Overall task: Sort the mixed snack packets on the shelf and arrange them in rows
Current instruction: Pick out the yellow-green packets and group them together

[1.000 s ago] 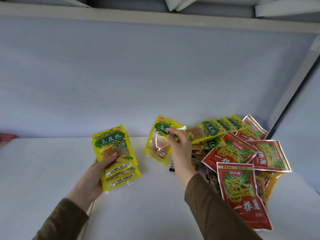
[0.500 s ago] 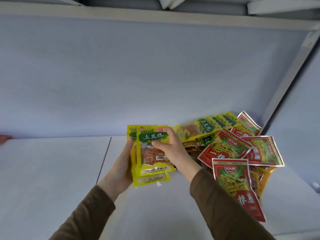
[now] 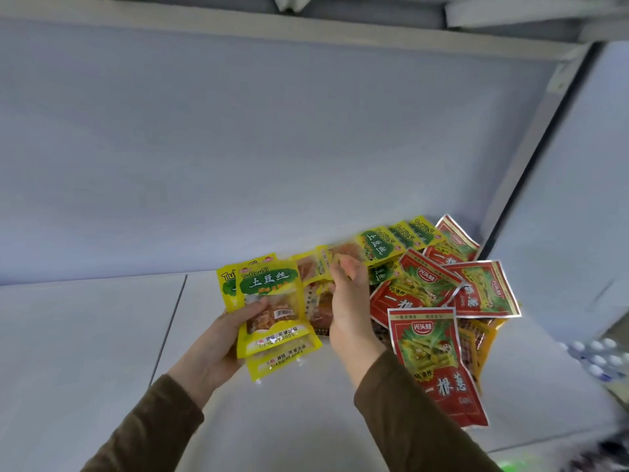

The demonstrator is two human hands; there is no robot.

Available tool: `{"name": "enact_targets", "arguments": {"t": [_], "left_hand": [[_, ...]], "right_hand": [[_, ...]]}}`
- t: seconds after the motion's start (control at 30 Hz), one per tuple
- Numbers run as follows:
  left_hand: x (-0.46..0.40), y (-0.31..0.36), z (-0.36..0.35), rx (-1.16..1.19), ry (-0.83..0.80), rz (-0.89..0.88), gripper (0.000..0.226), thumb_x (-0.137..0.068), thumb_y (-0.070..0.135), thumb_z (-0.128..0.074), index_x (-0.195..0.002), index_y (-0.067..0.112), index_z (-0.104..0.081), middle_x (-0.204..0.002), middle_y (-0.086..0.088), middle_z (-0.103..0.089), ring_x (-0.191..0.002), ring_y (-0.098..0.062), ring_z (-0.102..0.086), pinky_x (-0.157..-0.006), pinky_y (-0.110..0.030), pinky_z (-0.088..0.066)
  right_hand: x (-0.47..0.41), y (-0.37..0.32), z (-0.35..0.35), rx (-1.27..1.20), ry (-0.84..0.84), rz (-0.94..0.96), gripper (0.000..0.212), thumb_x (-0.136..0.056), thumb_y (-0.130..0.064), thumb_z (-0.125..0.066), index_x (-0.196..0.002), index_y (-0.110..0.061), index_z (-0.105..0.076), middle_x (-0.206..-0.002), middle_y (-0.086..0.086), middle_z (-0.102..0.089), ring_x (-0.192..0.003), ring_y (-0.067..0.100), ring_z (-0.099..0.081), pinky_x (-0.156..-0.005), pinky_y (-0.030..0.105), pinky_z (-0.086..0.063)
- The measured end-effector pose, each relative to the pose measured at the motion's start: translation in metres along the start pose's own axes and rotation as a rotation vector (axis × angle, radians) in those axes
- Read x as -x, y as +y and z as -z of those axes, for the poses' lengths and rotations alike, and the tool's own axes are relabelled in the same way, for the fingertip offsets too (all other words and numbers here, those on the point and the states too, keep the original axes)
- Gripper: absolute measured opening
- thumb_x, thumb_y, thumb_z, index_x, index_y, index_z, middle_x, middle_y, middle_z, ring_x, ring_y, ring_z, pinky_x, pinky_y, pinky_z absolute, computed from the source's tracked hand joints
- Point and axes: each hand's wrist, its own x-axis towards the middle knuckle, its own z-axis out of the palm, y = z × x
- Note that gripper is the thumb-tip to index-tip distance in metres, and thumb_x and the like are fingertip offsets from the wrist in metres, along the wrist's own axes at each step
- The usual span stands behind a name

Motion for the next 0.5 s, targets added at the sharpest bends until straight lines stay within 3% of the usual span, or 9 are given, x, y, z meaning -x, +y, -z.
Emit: {"name": "enact_targets", "arguments": {"t": [0.1,0.3,0.5], "left_hand": [[-0.003,0.0,0.003,0.011,0.007,-0.001,0.053,-0.081,0.023,-0.076,-0.131,0.011,-0.066,-0.122,-0.02,-0.073,-0.096,-0.035,-0.076,-0.071,-0.046,-0.064],[-0.009,-0.002,0.0,0.016,-0.009,0.0,0.053,-0.083,0.024,-0.076,-0.133,0.013,-0.065,-0.124,-0.02,-0.072,-0.099,-0.036,-0.076,-0.073,-0.048,-0.064],[-0.007,-0.001,-0.001,0.009,0.0,-0.017,0.055,-0.083,0.024,-0.076,-0.135,0.013,-0.064,-0.125,-0.02,-0.072,-0.101,-0.037,-0.075,-0.075,-0.049,-0.064]], "right_hand": [[-0.012,-0.006,0.01,-0.148,0.098,-0.106,0.036,-0.101,-0.018,-0.059,-0.135,-0.028,-0.051,-0.136,-0.006,-0.048,-0.128,0.019,-0.045,-0.096,0.033,-0.033],[-0.04,-0.017,0.002,-0.144,0.117,-0.225,0.053,-0.101,-0.007,-0.054,-0.152,-0.018,-0.04,-0.155,0.006,-0.04,-0.144,0.023,-0.034,-0.11,0.034,-0.029],[-0.058,-0.024,-0.014,-0.069,0.12,-0.187,0.041,-0.1,-0.004,-0.051,-0.137,-0.021,-0.054,-0.142,0.005,-0.052,-0.112,0.019,-0.047,-0.089,0.032,-0.037]]}}
